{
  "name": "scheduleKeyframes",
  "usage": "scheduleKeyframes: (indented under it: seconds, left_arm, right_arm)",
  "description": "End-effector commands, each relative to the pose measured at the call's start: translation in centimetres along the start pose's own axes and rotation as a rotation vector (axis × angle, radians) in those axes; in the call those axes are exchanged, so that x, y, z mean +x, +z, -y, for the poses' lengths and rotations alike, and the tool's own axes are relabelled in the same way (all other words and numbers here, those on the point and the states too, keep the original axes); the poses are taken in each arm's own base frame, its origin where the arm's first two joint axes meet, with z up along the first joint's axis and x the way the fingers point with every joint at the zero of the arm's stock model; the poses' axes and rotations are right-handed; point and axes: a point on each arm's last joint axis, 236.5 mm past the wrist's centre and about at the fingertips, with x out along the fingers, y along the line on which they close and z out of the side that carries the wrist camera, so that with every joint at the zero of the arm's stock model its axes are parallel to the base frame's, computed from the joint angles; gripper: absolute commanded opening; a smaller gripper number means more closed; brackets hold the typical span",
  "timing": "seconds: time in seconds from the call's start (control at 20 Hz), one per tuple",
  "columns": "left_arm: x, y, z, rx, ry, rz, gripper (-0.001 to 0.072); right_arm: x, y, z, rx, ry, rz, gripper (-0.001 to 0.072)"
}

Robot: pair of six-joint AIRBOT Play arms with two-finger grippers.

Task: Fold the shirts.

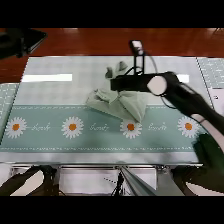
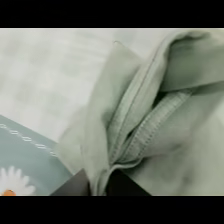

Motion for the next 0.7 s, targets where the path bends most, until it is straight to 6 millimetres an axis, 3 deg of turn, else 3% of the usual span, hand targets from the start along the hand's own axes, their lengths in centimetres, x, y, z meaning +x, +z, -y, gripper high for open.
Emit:
scheduleKeyframes:
  seconds: [0.0, 0.05, 0.1, 0.2, 0.3, 0.4, 0.5, 0.65]
  left_arm:
    - [-1.2, -1.6, 1.7, 0.039, -0.006, -0.055, 0.0021]
    - [-1.0, -2.1, 2.1, 0.043, -0.017, -0.074, 0.0021]
    - [-0.7, -2.5, 2.2, 0.051, -0.016, -0.086, 0.0021]
    - [-0.4, -3.1, 1.8, 0.07, 0.008, -0.108, 0.0022]
    - [-0.5, -3.1, 1.4, 0.076, 0.022, -0.11, 0.0021]
    - [-0.7, -3.0, 0.9, 0.08, 0.039, -0.109, 0.0022]
    - [-0.8, -3.1, 0.3, 0.089, 0.063, -0.113, 0.0022]
    - [-1.0, -2.9, -0.3, 0.091, 0.08, -0.111, 0.0022]
  right_arm:
    - [5.6, -2.2, -2.7, 0.138, 0.075, 0.031, 0.0168]
    - [6.4, -2.7, -3.2, 0.172, 0.089, 0.032, 0.0334]
    - [6.7, -3.0, -3.7, 0.204, 0.101, 0.026, 0.0435]
    - [6.1, -3.2, -3.7, 0.192, 0.101, 0.003, 0.0436]
    - [4.3, -3.1, -1.7, 0.111, 0.056, -0.049, 0.0435]
    - [0.9, -3.5, 2.8, 0.004, -0.06, -0.153, 0.0436]
    - [-4.7, -4.7, 9.9, -0.078, -0.269, -0.306, 0.0435]
    - [-16.8, -8.2, 22.6, -0.075, -0.7, -0.6, 0.04]
